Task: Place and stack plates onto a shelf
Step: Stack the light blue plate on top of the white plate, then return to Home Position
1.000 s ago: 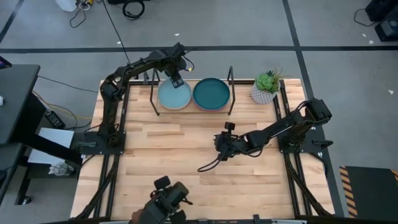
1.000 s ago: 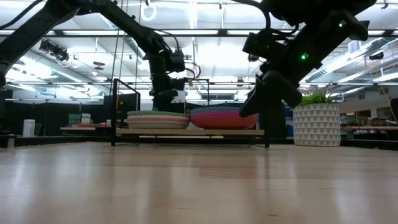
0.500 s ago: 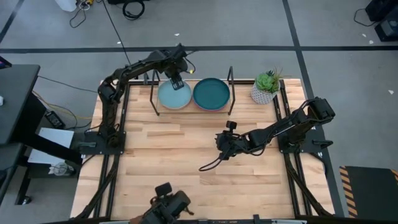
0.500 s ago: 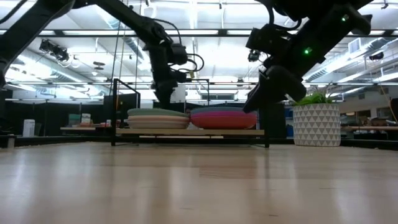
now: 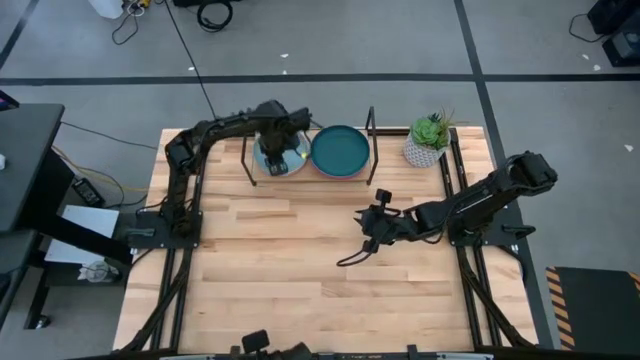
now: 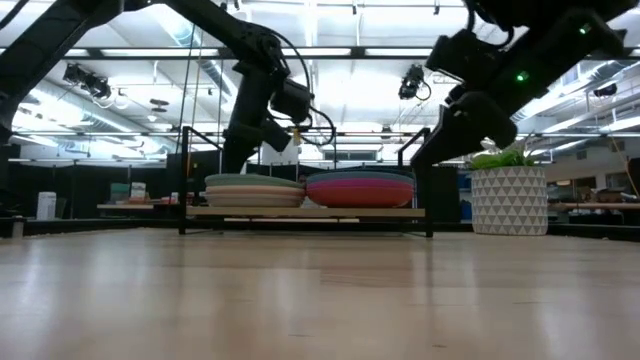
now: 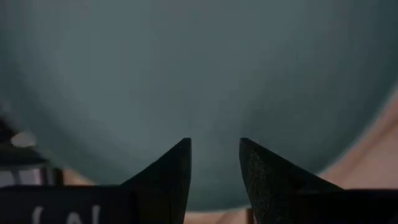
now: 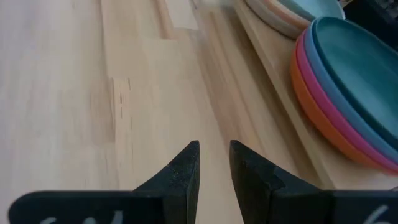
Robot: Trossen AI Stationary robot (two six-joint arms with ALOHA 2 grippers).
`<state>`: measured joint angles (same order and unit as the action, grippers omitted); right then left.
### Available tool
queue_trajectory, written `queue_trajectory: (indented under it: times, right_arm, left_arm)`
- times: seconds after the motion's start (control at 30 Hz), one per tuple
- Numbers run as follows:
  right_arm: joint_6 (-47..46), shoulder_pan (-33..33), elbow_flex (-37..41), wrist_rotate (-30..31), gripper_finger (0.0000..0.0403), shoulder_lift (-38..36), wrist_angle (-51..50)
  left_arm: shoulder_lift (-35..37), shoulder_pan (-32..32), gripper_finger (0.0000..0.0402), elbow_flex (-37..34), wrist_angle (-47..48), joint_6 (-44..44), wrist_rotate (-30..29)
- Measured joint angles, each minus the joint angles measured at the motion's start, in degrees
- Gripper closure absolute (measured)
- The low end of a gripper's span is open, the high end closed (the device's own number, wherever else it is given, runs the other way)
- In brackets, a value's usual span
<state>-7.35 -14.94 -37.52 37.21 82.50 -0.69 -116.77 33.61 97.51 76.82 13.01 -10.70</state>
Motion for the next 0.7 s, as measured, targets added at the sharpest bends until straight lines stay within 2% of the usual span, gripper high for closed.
queue_trajectory:
  times: [0.23, 0.47, 0.6, 0.7]
  right_arm:
    - [2.5, 0.8, 4.9, -2.1, 0.0309, -5.9, 5.0]
    - [3.5, 0.9, 6.7, -3.2, 0.0309, -9.3, 5.2]
    - [4.5, 1.2, 6.7, -2.5, 0.0309, -10.6, 5.1]
    - [5.0, 1.4, 7.3, -2.1, 0.0309, -11.5, 5.5]
  left_arm:
    - [0.3, -1.4, 0.026, -5.7, -4.5, 0.4, -2.6]
    - [3.5, -2.9, 0.026, -5.2, -5.5, 0.9, -2.6]
    - [8.0, -4.5, 0.026, -4.9, -7.7, 0.9, 1.1]
    - [11.4, -6.7, 0.026, -7.3, -14.8, 0.6, 5.5]
